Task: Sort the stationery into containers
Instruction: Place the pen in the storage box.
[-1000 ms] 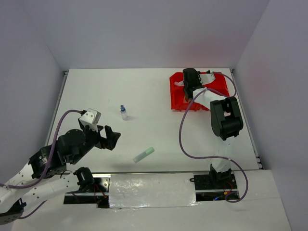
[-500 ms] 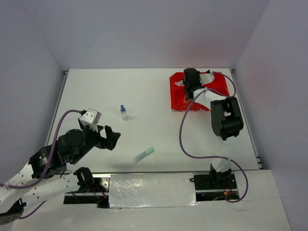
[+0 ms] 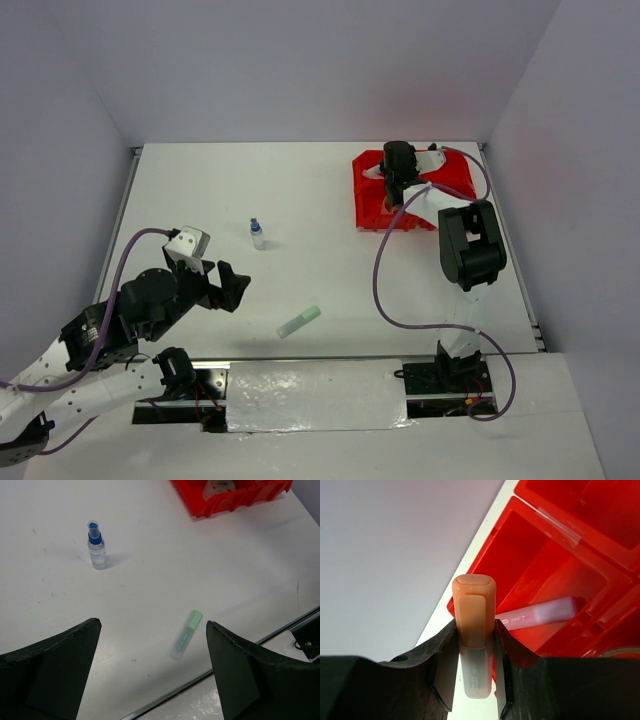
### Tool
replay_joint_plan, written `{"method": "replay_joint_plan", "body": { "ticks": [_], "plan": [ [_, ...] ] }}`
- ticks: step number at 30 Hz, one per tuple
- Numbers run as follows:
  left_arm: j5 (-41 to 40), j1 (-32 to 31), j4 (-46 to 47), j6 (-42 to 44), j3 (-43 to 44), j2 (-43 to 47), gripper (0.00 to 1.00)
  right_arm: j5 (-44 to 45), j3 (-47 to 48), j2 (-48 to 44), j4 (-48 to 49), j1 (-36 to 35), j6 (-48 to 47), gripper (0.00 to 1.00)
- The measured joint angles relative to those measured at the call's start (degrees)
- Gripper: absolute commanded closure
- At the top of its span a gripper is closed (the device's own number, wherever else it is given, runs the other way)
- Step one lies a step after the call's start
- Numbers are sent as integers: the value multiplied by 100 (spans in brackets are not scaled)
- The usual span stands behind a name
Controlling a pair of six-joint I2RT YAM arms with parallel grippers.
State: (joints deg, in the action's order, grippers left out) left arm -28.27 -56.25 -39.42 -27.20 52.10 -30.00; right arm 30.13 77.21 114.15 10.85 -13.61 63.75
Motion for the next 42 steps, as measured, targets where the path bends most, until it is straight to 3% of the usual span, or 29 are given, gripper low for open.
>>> {"method": "replay_joint_plan", "body": {
  "ticks": [12, 16, 17, 19, 24, 30, 31, 37, 42],
  "plan": [
    [0, 0, 0, 2, 0, 4, 1, -212, 0, 13, 254, 11, -227, 94],
    [2, 0, 0, 2, 0, 15, 1, -214, 0, 52, 291, 11, -258, 75],
    [2, 0, 0, 2, 0, 15, 1, -216, 2, 61, 286, 11, -275, 63],
    [4, 0, 0, 2, 0, 15, 1, -225, 2, 68, 286, 13, -293, 52],
    [4, 0, 0, 4, 0, 15, 1, -273, 20, 68, 284, 17, -352, 33],
    [4, 0, 0, 2, 0, 13, 1, -345, 210, 66, 177, 33, -520, 23],
    [4, 0, 0, 2, 0, 11, 1, -365, 262, 50, 138, 37, -575, 5],
    [-48, 0, -11, -11, 0, -28, 1, -496, 905, -284, -907, -24, -1145, 0],
    [-702, 114, -337, -376, 22, -39, 1, 393, 1217, -1226, -2409, -796, -1563, 0]
  ]
}}
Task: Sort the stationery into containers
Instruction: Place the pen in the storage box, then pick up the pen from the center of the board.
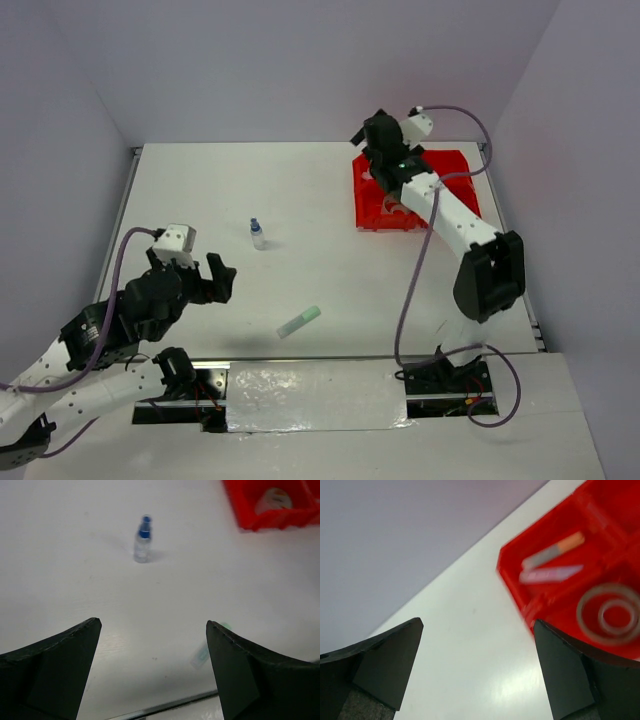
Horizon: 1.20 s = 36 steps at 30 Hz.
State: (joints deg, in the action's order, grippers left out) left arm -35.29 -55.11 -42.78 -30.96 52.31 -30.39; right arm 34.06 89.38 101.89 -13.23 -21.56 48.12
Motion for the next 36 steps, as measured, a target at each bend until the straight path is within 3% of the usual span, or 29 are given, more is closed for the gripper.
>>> {"method": "replay_joint_plan", "body": {
  "ticks": [6, 10, 16, 19, 22, 28, 36],
  "plan": [
    [-1436, 719, -1141, -1250, 398, -35, 1, 627, -205, -1091, -1873, -1700, 1296, 0],
    [-1773, 1464, -1340, -1561, 444, 127, 1, 850, -595, -1252, -3027, -2455, 2527, 1],
    [-1596, 2629, -1010, -1314, 358, 282, 1, 470, -522, -380, -4564, -3388, 4463, 11],
    [-1438, 2852, -872, -1200, 289, 264, 1, 267, -109, 398, -5357, -3912, 5353, 13],
    [-1427, 2879, -872, -1152, 286, 164, 1, -52, 52, 811, -5532, -4328, 5880, 15],
    [-1436, 2879, -905, -1152, 273, 245, 1, -579, -704, 800, -5235, -4913, 6319, 20],
    [-1438, 2828, -907, -1147, 258, 505, 1, -800, -822, 914, -4903, -5088, 6452, 28]
  ]
}}
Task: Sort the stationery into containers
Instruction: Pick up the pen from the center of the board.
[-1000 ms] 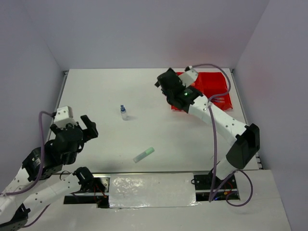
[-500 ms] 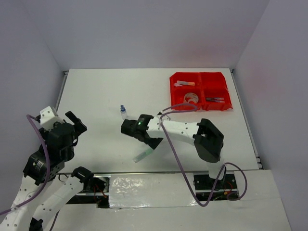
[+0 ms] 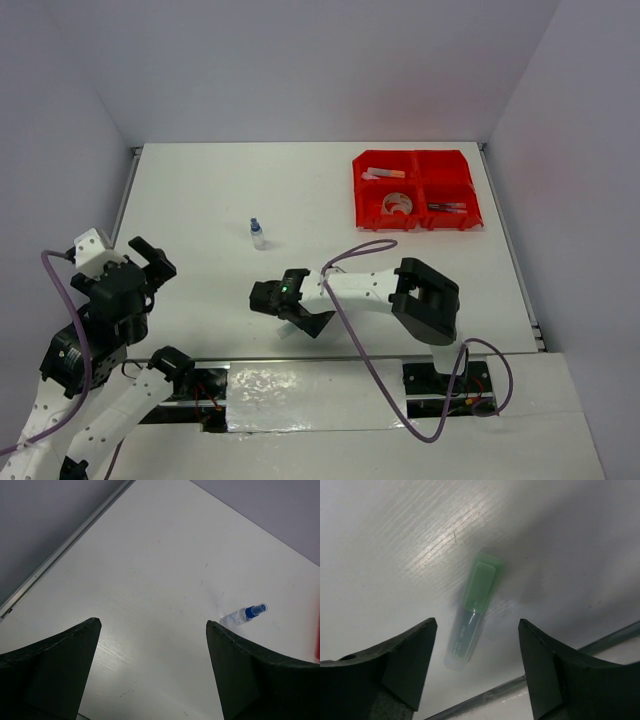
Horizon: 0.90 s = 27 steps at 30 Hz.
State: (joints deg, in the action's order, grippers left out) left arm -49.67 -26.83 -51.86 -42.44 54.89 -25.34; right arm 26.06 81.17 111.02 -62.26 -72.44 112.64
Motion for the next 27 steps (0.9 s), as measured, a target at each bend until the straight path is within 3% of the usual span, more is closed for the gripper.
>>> {"method": "replay_joint_plan", "body": {
  "ticks": [5, 11, 13, 14, 15, 24, 27],
  "plan": [
    [0, -96, 0, -2, -2, 0, 1, -63, -74, 98, 136, 9, 42, 32],
    [-22, -166, -17, -20, -4, 2, 1, -210, 184, 553, 57, 17, 31, 44],
    [-63, -262, -68, -81, -4, 2, 1, -286, 157, 553, 61, 70, 15, 60],
    [-83, -315, -87, -122, -4, 7, 1, -339, 101, 531, 72, 90, -2, 97],
    [-111, -374, -111, -151, -4, 11, 1, -404, 20, 479, 96, 109, -33, 100],
    [-323, -789, -352, -435, -4, 249, 1, -579, -584, -13, 743, 262, 44, 100],
    [-328, -949, -350, -437, -4, 315, 1, -466, -824, -330, 1141, 632, 13, 100]
  ]
}}
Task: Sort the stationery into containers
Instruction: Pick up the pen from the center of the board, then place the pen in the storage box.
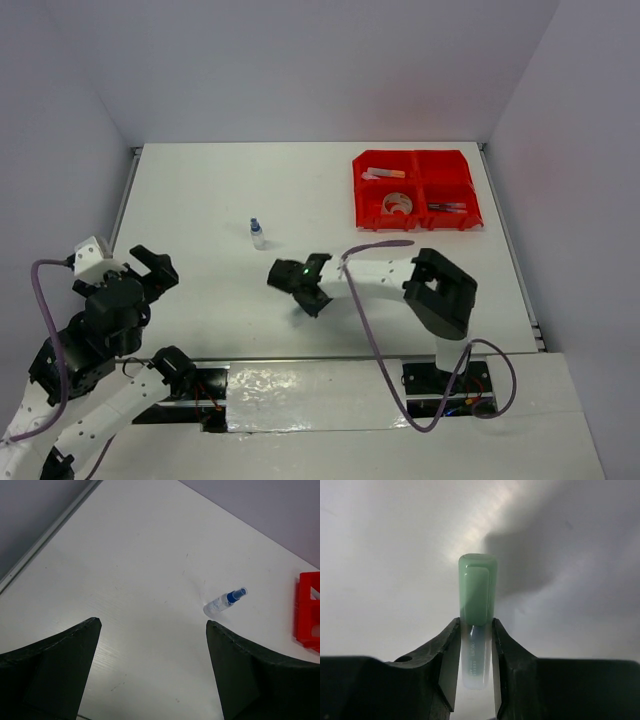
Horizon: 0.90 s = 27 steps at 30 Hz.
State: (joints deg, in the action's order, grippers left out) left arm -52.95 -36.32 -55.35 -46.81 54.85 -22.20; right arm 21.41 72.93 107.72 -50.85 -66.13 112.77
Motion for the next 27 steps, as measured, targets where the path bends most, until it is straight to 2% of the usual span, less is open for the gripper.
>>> {"method": "replay_joint_plan", "body": {
  "ticks": [6, 10, 17, 22, 27],
  "plan": [
    [48, -393, 52, 42, 0, 7, 1, 470, 328, -999, 664, 1550, -706, 100],
    [109, -509, 162, 170, -28, 7, 1, 815, 1060, -1095, 979, 2581, -1270, 100],
    [269, -527, 356, 356, -85, -22, 1, 896, 2339, -426, 1119, 3947, -2142, 100],
    [407, -527, 459, 503, -85, -136, 1, 723, 2594, 157, 1329, 4618, -2586, 100],
    [612, -527, 640, 662, -101, -168, 0, 487, 2900, 855, 1539, 4999, -3003, 100]
  ]
}}
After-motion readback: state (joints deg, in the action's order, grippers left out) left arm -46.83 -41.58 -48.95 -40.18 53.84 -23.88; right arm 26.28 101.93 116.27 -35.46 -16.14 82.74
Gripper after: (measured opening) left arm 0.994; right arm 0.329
